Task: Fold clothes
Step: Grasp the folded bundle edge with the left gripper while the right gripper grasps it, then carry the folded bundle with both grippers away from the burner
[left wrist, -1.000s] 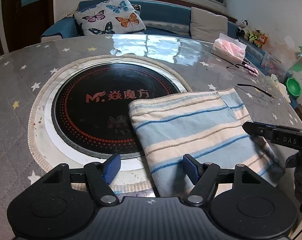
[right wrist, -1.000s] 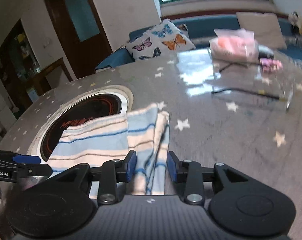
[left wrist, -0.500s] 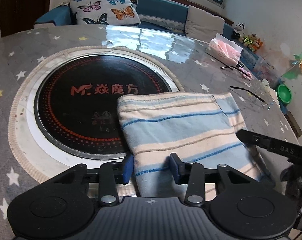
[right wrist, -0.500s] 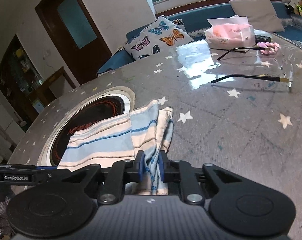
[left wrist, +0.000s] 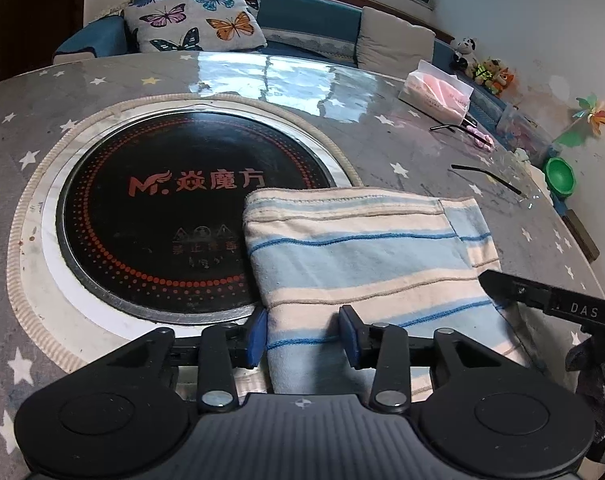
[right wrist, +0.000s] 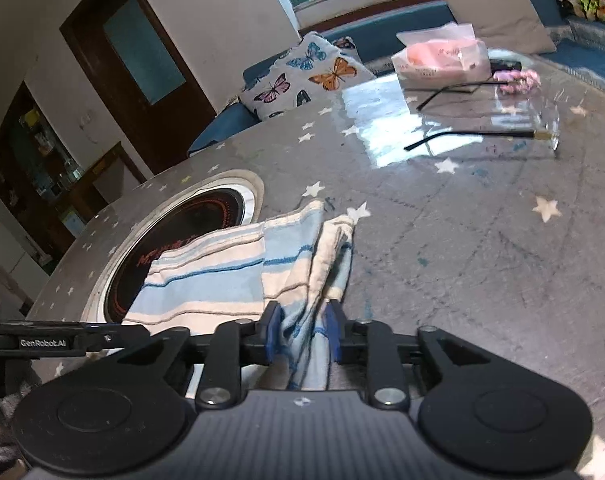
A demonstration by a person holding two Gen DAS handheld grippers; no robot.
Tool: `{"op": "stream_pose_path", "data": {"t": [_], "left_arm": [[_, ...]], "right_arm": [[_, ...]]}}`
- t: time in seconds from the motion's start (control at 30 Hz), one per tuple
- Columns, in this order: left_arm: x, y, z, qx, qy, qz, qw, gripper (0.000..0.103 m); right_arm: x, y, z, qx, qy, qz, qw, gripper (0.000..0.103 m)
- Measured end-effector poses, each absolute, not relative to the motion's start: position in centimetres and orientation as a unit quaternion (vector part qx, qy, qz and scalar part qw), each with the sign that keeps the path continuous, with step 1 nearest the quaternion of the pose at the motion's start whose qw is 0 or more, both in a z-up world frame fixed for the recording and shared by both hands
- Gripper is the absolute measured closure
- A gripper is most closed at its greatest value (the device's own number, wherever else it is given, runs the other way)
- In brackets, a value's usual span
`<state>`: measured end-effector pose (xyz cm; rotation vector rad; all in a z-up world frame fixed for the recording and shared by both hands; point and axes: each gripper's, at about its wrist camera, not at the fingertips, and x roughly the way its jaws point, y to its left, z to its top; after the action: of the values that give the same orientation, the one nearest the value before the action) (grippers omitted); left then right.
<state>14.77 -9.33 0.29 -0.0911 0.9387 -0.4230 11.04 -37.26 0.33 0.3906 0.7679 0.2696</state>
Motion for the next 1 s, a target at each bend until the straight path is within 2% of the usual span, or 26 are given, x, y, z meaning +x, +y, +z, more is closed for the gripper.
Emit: {"op": "stream_pose_path", "data": {"t": [0.07,0.17,0.53,1.0], "left_arm": [[14.7,-9.2,0.5,-0.046,0.443,-0.206,0.871,0.085],[14.3,-8.5,1.0,-0.053,0.432,-0.208,0.876,0.092],[11.8,0.6,3.4,-0.092,0.392,-0.150,0.903,0.095],[13.2,17.1,5.6,-0.123,0.366,0.011,0.922,0.095]], "right_arm": [[10.9,-36.9,0.5,0.187,0.373,0.127,0.900,0.089],[10.8,-36.2,1.6,0.172,0.367,0.128,0.905,0.091],[13.9,-27.9,4.9,0.132,0.375,0.209,0.894,0.092],[22.7,-8.4,6.3,0.103,0.385,0.343,0.851,0.093]]}}
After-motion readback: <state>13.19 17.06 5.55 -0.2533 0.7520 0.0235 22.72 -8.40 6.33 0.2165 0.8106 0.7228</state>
